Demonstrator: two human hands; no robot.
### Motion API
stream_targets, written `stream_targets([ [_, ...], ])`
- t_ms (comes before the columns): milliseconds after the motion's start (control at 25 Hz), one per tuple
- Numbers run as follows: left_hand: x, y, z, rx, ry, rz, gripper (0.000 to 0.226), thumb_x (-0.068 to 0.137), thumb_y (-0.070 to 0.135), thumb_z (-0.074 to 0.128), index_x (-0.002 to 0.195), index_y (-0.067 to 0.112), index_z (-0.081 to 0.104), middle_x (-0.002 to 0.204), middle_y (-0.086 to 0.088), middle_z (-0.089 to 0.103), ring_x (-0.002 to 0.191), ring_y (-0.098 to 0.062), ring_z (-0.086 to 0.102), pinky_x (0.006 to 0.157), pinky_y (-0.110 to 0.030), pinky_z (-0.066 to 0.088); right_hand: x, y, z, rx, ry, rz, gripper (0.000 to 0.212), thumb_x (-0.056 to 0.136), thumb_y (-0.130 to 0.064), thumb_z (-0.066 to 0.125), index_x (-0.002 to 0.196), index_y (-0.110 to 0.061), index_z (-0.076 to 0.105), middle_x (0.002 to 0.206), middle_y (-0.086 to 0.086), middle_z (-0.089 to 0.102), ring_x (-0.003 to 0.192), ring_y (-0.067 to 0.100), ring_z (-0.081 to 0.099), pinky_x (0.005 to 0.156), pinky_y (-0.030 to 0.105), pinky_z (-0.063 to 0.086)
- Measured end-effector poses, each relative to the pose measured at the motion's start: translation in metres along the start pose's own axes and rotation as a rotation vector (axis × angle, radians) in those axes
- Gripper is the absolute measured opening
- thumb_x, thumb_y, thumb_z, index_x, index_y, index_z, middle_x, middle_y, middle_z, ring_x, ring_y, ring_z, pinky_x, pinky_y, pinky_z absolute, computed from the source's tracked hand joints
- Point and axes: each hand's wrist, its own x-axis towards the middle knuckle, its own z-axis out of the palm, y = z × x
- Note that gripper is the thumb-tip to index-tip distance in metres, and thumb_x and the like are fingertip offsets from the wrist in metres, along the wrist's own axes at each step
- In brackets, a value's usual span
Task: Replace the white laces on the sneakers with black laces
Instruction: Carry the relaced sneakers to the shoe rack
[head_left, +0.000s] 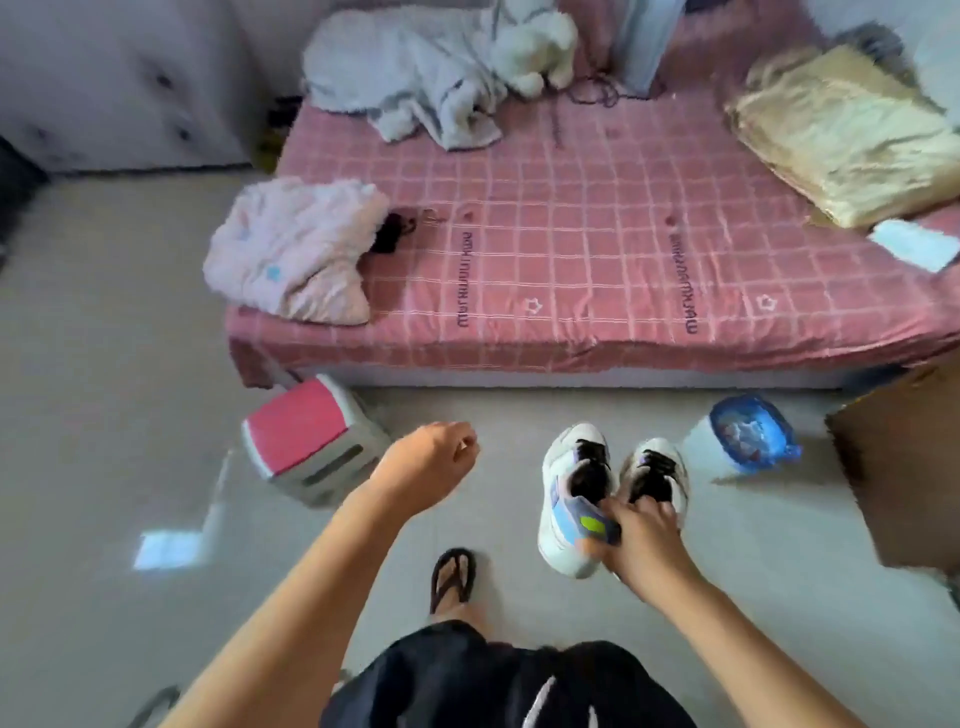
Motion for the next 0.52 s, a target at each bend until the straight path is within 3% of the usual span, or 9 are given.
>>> stream_targets([
  [120,-0.074,-0.065,-0.045,-0.043,0.183,-0.219,0.015,0.091,0.018,0.05,0.086,0.007,0.059,0.083,-0.005,0.06,0.077,-0.028,0.055,0.066,-0.033,0.043,-0.002,-0.07,0.002,-0.052,-0.083,-0.202,0.033,0.079,-0.051,0.064,0.104,-0.031,0.06,0.092,0.004,0.04,0.109,0.03,0.037,0.091,0.03,0.036],
  [240,-0.152,-0.139,-0.073,-0.064,0.346,-0.487,0.019,0.093,0.021,0.047,0.092,0.006,0.06,0.091,-0.007,0.062,0.086,-0.028,0.057,0.069,-0.033,0.041,0.014,-0.164,0.023,-0.169,-0.289,-0.394,0.026,0.076,-0.052,0.065,0.089,-0.036,0.05,0.093,0.001,0.039,0.105,0.023,0.03,0.085,0.029,0.033],
  [440,-0.244,-0.221,-0.059,-0.237,0.544,-0.889,0.02,0.097,0.031,0.044,0.103,0.02,0.058,0.101,0.005,0.061,0.094,-0.016,0.056,0.075,-0.028,0.043,0.036,-0.314,0.093,-0.344,-0.468,-0.693,0.026,0.076,-0.053,0.065,0.089,-0.038,0.05,0.088,-0.004,0.036,0.099,0.02,0.029,0.08,0.029,0.035],
  [520,-0.264,-0.257,-0.059,-0.313,0.534,-0.943,0.022,0.096,0.036,0.045,0.108,0.023,0.058,0.102,0.007,0.061,0.094,-0.012,0.055,0.077,-0.027,0.045,0.043,-0.371,0.126,-0.391,-0.507,-0.78,0.025,0.075,-0.052,0.067,0.088,-0.039,0.05,0.086,-0.005,0.035,0.099,0.018,0.029,0.079,0.028,0.035],
])
